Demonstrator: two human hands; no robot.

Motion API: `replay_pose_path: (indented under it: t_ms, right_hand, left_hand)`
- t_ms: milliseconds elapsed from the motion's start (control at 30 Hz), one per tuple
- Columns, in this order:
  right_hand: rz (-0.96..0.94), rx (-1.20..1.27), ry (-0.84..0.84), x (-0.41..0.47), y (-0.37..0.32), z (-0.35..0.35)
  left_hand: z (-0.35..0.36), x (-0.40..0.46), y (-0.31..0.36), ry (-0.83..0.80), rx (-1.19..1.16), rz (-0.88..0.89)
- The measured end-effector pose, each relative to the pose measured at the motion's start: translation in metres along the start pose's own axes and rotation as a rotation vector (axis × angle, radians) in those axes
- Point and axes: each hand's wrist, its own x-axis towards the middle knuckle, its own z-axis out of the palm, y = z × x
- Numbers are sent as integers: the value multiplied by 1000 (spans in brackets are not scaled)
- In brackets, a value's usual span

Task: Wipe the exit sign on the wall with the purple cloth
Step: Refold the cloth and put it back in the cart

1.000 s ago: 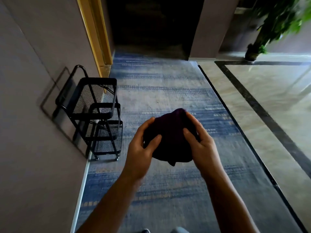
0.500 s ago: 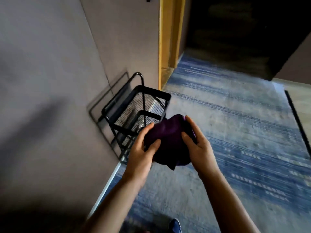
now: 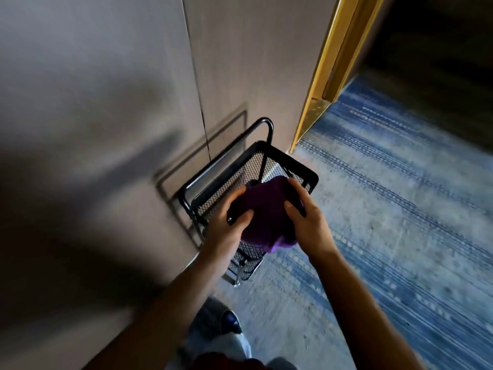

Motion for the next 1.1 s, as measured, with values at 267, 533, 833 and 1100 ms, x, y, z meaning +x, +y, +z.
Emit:
replay_pose_path:
  t_ms: [267, 533, 833, 1100]
  right_hand:
    - [19, -193, -119, 120, 26, 13]
    - [34, -435, -310, 205, 96, 27]
    - [66, -654, -510, 261, 164, 14]
    - [92, -796, -648, 262, 192, 5]
  left_hand:
    - [-5, 90, -23, 102, 30, -61]
    - [6, 151, -88, 247, 107, -209]
    - [34, 173, -160, 371, 179, -405]
    - [38, 162, -187, 400, 474, -474]
